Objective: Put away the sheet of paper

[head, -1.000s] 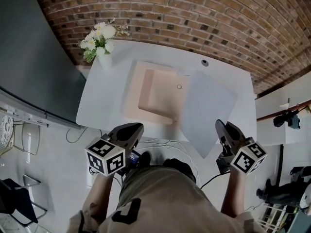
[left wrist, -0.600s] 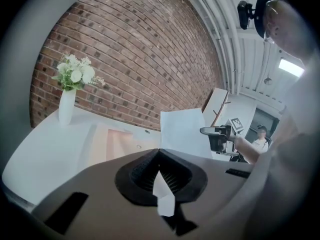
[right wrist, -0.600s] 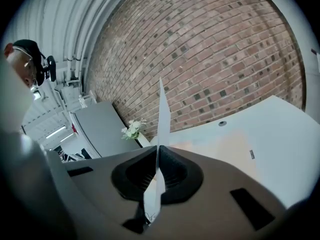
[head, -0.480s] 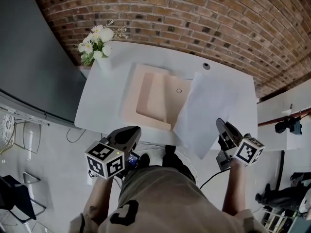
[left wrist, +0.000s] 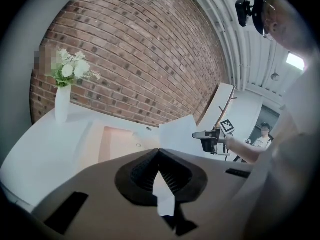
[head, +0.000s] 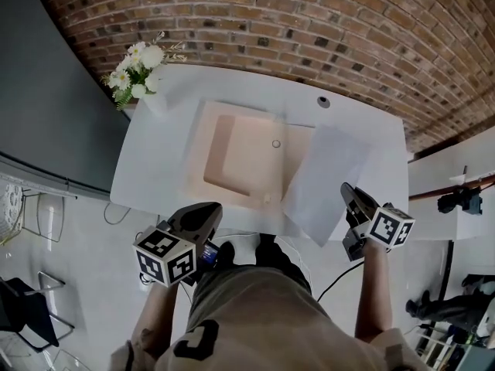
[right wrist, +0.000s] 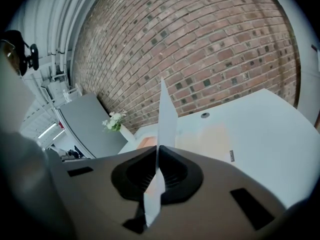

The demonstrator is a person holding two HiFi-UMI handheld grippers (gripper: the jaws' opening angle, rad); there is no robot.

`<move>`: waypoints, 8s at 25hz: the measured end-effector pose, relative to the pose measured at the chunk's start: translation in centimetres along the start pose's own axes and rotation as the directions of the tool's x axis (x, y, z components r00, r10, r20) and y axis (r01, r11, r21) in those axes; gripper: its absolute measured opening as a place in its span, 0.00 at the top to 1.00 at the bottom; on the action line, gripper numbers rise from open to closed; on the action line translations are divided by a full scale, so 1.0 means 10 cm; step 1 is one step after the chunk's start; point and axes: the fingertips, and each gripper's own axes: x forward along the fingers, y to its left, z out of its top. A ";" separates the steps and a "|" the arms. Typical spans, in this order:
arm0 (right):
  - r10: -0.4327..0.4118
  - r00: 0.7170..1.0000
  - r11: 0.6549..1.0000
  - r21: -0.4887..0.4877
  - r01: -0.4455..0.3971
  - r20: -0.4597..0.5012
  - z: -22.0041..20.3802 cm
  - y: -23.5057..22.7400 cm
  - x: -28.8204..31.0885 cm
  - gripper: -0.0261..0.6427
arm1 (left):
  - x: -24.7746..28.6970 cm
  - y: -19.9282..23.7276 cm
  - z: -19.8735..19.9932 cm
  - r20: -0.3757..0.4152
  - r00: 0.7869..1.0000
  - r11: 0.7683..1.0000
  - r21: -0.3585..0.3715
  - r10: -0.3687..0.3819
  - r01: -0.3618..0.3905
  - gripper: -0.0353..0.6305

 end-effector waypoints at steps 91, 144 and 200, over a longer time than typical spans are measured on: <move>0.103 0.966 0.986 0.154 -0.068 -0.236 -0.34 -0.32 1.62 0.92 | -0.26 0.30 -0.16 -0.010 0.988 0.987 -0.047 0.153 -0.153 0.92; 0.211 0.946 0.949 0.282 -0.139 -0.244 -0.64 0.05 2.35 0.92 | -0.55 0.39 -0.01 0.023 0.975 0.974 -0.059 0.221 -0.219 0.92; 0.238 0.876 0.860 0.511 0.011 -0.419 -0.99 0.05 2.83 0.92 | -0.28 1.00 0.28 -0.033 0.990 0.989 -0.060 0.135 -0.137 0.92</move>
